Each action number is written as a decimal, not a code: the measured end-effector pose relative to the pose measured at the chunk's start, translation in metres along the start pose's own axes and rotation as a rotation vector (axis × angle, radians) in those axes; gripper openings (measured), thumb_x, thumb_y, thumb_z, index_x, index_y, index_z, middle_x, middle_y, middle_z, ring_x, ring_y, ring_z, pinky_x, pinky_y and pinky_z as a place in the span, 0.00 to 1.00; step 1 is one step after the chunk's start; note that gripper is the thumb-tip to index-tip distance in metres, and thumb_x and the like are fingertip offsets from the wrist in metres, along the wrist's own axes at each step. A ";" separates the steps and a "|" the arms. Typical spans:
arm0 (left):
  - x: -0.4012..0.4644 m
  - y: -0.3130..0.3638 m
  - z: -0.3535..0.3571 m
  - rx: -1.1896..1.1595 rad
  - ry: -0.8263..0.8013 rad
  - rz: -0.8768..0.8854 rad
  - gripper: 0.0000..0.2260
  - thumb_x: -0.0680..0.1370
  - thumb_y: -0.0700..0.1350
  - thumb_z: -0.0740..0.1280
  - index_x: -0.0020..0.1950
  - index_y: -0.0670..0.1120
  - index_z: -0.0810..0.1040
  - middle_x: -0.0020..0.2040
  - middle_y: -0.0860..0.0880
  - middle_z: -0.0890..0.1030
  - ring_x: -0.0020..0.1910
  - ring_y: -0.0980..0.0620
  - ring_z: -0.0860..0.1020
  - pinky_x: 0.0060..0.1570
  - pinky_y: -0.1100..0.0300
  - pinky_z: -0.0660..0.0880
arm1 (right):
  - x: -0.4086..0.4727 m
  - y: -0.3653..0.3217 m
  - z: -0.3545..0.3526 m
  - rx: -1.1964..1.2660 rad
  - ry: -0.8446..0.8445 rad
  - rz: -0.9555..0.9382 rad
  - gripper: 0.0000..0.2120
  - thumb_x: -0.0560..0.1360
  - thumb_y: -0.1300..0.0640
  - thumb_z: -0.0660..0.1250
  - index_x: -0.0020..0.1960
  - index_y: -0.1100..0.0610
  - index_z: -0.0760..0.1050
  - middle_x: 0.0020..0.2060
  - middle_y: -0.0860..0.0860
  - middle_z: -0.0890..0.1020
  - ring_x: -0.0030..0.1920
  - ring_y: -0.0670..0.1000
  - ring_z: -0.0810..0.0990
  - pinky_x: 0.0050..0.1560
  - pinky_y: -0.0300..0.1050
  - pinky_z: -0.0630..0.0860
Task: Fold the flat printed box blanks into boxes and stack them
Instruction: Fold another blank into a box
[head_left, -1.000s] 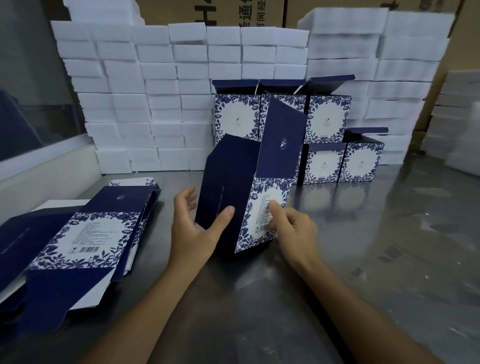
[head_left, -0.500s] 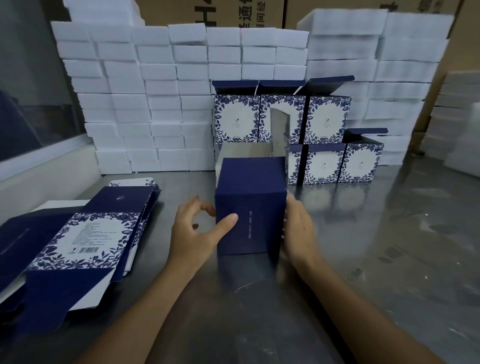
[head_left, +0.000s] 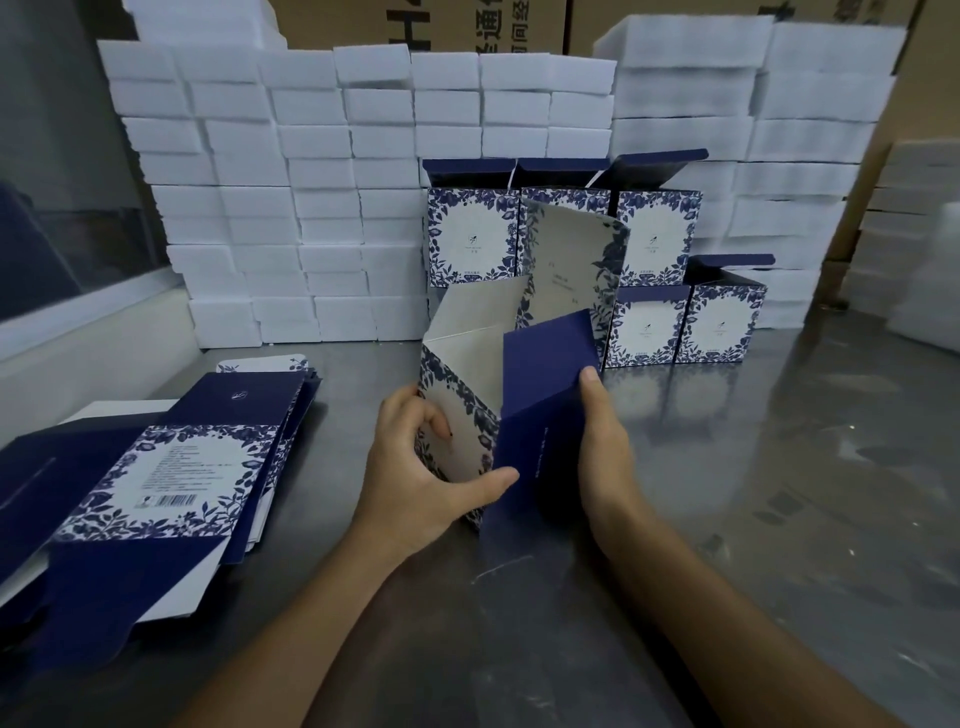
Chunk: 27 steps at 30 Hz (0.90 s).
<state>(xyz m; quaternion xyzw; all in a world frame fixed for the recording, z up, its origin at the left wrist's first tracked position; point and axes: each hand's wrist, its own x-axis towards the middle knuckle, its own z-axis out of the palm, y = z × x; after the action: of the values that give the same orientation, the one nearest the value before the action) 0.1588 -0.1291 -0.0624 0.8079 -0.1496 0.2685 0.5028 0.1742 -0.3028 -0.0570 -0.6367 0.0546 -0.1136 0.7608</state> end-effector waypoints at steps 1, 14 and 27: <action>0.000 0.001 0.000 0.030 0.025 0.051 0.29 0.56 0.64 0.77 0.43 0.47 0.69 0.61 0.56 0.70 0.62 0.64 0.70 0.56 0.57 0.76 | 0.000 -0.001 0.001 0.001 0.019 0.005 0.29 0.65 0.23 0.61 0.52 0.43 0.78 0.54 0.42 0.82 0.58 0.46 0.80 0.65 0.51 0.72; 0.001 0.007 -0.008 0.340 0.031 0.379 0.26 0.61 0.62 0.75 0.45 0.47 0.67 0.72 0.46 0.65 0.73 0.49 0.64 0.56 0.63 0.67 | -0.001 -0.005 -0.005 -0.035 0.102 -0.055 0.22 0.85 0.48 0.57 0.34 0.56 0.63 0.24 0.49 0.65 0.24 0.47 0.62 0.24 0.37 0.62; 0.000 0.005 -0.004 0.456 0.105 0.361 0.27 0.61 0.63 0.75 0.45 0.49 0.67 0.72 0.47 0.65 0.70 0.46 0.66 0.50 0.46 0.77 | -0.002 0.001 -0.003 -0.197 0.040 -0.163 0.28 0.83 0.46 0.60 0.27 0.56 0.64 0.24 0.53 0.66 0.23 0.47 0.61 0.26 0.39 0.61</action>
<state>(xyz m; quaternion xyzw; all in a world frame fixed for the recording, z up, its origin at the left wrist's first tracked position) 0.1549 -0.1278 -0.0579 0.8452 -0.2004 0.4218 0.2597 0.1713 -0.3053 -0.0586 -0.7084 0.0288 -0.1817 0.6814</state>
